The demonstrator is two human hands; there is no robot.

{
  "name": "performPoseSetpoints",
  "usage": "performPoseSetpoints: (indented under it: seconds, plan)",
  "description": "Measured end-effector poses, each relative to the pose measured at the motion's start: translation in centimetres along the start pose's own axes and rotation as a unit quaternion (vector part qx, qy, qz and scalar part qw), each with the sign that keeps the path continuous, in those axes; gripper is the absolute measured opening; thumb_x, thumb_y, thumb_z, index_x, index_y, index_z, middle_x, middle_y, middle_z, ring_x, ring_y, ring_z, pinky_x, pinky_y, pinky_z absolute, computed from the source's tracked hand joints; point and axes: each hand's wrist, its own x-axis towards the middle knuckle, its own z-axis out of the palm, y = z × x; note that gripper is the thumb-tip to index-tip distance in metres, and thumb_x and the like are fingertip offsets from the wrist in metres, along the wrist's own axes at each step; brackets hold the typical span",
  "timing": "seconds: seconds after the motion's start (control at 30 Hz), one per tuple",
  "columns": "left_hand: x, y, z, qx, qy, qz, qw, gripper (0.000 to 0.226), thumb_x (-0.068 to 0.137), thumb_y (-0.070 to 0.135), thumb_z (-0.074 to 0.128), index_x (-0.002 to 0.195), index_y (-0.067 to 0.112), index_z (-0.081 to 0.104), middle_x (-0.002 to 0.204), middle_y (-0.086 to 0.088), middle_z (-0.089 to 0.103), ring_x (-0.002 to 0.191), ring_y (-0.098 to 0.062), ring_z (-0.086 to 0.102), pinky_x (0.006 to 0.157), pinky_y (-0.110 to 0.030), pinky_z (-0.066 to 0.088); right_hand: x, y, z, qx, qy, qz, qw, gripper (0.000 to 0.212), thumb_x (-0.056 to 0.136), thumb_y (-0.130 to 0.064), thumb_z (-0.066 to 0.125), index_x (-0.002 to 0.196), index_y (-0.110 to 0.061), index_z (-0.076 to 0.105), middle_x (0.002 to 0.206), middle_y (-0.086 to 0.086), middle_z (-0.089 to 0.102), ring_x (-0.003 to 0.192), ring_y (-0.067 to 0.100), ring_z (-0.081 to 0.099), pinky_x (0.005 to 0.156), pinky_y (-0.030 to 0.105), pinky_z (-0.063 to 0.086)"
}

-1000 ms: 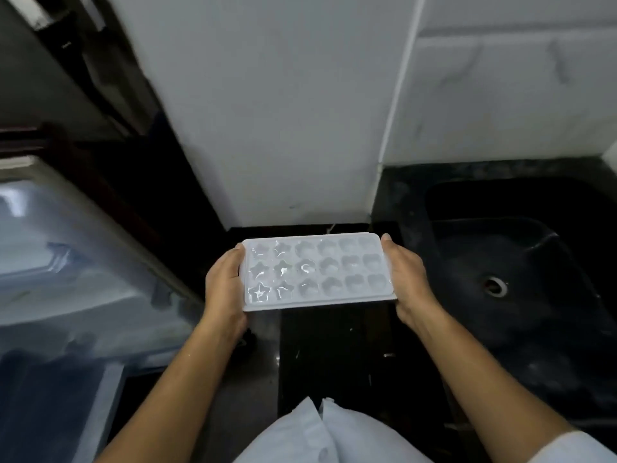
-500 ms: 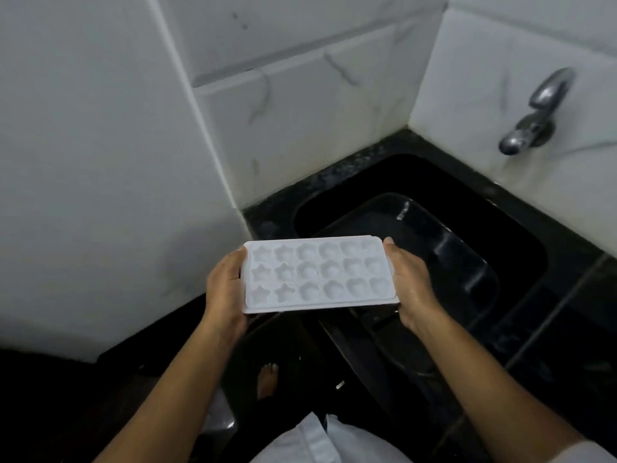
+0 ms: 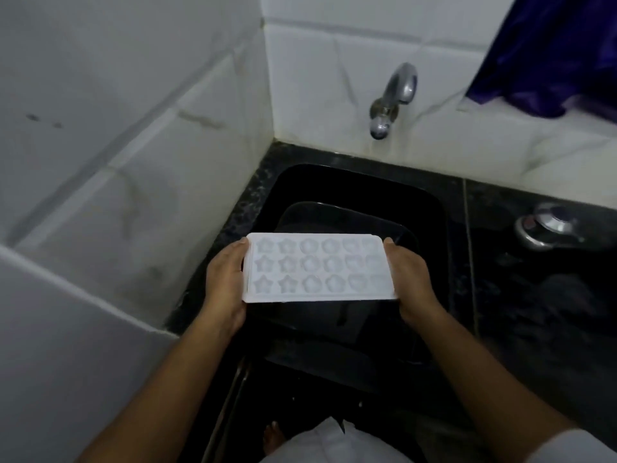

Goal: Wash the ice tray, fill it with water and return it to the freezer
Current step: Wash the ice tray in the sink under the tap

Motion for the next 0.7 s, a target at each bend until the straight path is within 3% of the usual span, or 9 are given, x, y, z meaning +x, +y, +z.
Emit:
performPoseSetpoints:
  seconds: [0.1, 0.17, 0.3, 0.4, 0.57, 0.7]
  plan:
    - [1.8, 0.1, 0.9, 0.026, -0.046, -0.005, 0.999, 0.027, 0.103, 0.027, 0.062, 0.116, 0.01, 0.079, 0.11, -0.013, 0.08, 0.1, -0.035, 0.078, 0.081, -0.048, 0.065, -0.3, 0.6, -1.0, 0.029, 0.046, -0.02, 0.998, 0.047, 0.102, -0.031, 0.062, 0.102, 0.015, 0.06, 0.084, 0.014, 0.065, 0.076, 0.027, 0.064, 0.061, 0.03, 0.052]
    - [2.8, 0.0, 1.8, 0.039, -0.069, -0.01, 0.997, 0.025, 0.104, 0.024, 0.062, 0.117, 0.011, 0.078, 0.108, -0.011, 0.081, 0.098, -0.031, 0.079, 0.075, -0.04, 0.063, -0.4, 1.1, -2.1, 0.027, 0.07, -0.029, 0.997, 0.04, 0.103, -0.026, 0.061, 0.099, 0.015, 0.062, 0.085, 0.021, 0.067, 0.078, 0.029, 0.064, 0.067, 0.035, 0.052]
    - [4.7, -0.9, 3.7, 0.069, -0.111, -0.025, 0.991, 0.025, 0.105, 0.019, 0.06, 0.121, 0.011, 0.077, 0.11, -0.01, 0.081, 0.101, -0.029, 0.078, 0.08, -0.039, 0.061, -0.6, 1.4, -4.3, 0.012, 0.105, -0.032, 0.994, 0.014, 0.099, -0.015, 0.064, 0.099, -0.006, 0.074, 0.092, 0.011, 0.078, 0.078, 0.019, 0.073, 0.065, 0.03, 0.058]
    - [5.5, -1.3, 5.1, 0.079, -0.132, -0.023, 0.988, 0.024, 0.106, 0.017, 0.06, 0.123, 0.011, 0.076, 0.112, -0.01, 0.08, 0.103, -0.027, 0.078, 0.086, -0.04, 0.061, -0.4, 1.9, -5.8, 0.031, 0.115, -0.032, 0.992, 0.014, 0.097, -0.011, 0.067, 0.109, -0.014, 0.071, 0.096, 0.004, 0.079, 0.081, 0.017, 0.075, 0.059, 0.026, 0.055]
    - [6.7, -0.7, 7.0, 0.087, -0.13, 0.004, 0.988, 0.023, 0.103, 0.009, 0.064, 0.121, 0.019, 0.074, 0.115, -0.005, 0.079, 0.103, -0.021, 0.077, 0.084, -0.037, 0.06, 1.1, 1.5, -7.6, 0.049, 0.062, -0.039, 0.996, 0.024, 0.095, 0.0, 0.057, 0.109, -0.011, 0.073, 0.101, 0.011, 0.077, 0.066, 0.014, 0.065, 0.05, 0.026, 0.045]
    - [8.1, 0.9, 8.1, 0.099, -0.118, -0.003, 0.988, 0.015, 0.101, 0.009, 0.065, 0.109, 0.016, 0.077, 0.104, -0.004, 0.081, 0.092, -0.019, 0.077, 0.071, -0.031, 0.062, 2.8, 0.8, -8.4, 0.057, -0.022, -0.064, 0.996, 0.042, 0.092, 0.012, 0.051, 0.12, -0.01, 0.072, 0.113, 0.013, 0.077, 0.085, 0.024, 0.068, 0.061, 0.027, 0.05]
